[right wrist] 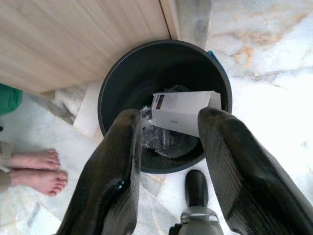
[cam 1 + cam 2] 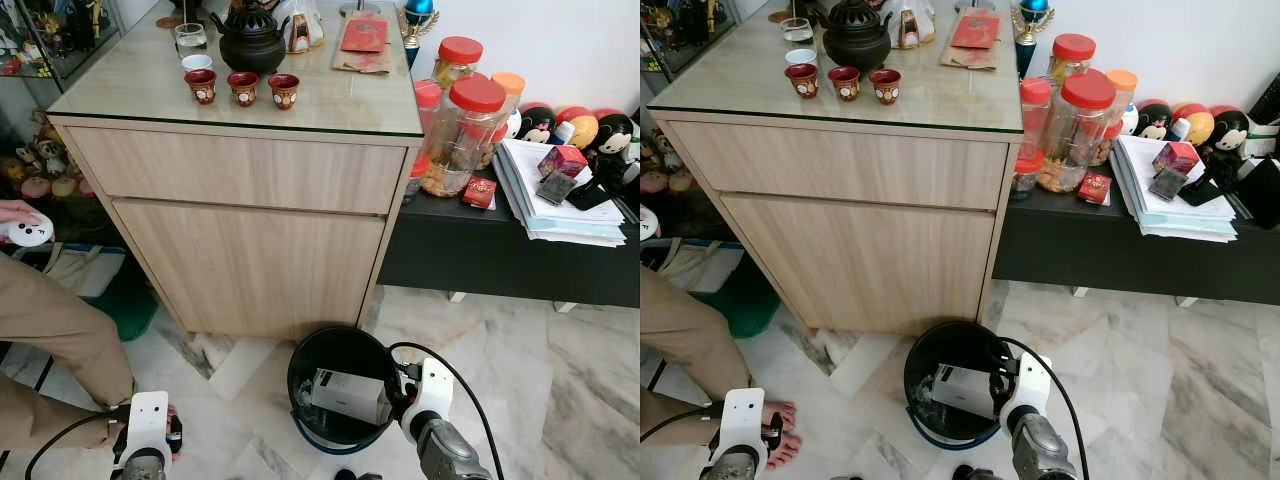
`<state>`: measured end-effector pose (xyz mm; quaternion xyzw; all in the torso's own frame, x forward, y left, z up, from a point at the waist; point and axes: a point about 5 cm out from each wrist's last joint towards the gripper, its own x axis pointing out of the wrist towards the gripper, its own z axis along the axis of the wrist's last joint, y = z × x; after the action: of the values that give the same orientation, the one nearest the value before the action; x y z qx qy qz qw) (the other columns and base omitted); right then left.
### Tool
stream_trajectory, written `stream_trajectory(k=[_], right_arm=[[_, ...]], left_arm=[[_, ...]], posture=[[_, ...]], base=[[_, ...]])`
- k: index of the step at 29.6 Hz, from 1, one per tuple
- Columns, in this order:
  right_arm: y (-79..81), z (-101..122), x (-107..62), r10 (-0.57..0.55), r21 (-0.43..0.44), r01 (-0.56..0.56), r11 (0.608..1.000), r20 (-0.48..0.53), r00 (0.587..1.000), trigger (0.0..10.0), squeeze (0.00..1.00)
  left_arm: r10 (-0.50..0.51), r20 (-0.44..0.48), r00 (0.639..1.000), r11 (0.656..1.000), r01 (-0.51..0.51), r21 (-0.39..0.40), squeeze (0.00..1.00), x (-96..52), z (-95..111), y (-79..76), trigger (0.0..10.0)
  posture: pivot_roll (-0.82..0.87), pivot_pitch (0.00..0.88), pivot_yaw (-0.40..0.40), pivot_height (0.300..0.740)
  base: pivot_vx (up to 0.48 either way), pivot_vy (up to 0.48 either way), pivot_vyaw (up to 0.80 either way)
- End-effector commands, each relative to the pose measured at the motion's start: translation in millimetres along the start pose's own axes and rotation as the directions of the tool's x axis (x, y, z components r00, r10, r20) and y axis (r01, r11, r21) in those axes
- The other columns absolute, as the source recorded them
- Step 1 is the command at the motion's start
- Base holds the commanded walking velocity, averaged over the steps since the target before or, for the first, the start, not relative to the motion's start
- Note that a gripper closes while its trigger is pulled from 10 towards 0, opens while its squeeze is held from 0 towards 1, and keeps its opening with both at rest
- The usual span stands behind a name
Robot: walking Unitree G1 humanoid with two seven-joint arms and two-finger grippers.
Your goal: Picking trash to rubbish bin
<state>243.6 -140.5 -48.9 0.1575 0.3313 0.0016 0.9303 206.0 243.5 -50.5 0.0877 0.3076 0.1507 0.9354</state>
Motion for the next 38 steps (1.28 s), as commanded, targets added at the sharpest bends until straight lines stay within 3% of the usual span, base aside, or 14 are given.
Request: stream_trajectory(k=[1,34,38], right_arm=[[-4.6,-3.2,-1.9,-0.017,0.008,0.017,1.0,-0.002,1.0,10.0,0.0],[-2.5,-1.4,-1.1,-0.017,0.01,0.017,1.0,0.008,1.0,10.0,0.0],[-2.6,-2.2,-1.3,-0.018,0.011,0.018,1.0,0.007,1.0,10.0,0.0]], left_arm=[[-0.002,-0.027,1.0,1.0,0.002,-0.012,0.0,-2.1,-6.4,0.4,10.0],[-0.005,-0.004,1.0,1.0,0.005,-0.021,0.0,-0.2,-0.9,-0.6,10.0],[-0.005,-0.001,1.0,1.0,0.005,-0.018,0.0,-0.1,-0.2,-1.6,10.0]], posture=[[0.13,0.132,-0.049,0.74],[0.13,0.141,-0.054,0.74],[0.13,0.14,-0.052,0.74]], base=[[-0.341,0.0,0.0],[-0.342,0.0,0.0],[0.0,0.0,0.0]])
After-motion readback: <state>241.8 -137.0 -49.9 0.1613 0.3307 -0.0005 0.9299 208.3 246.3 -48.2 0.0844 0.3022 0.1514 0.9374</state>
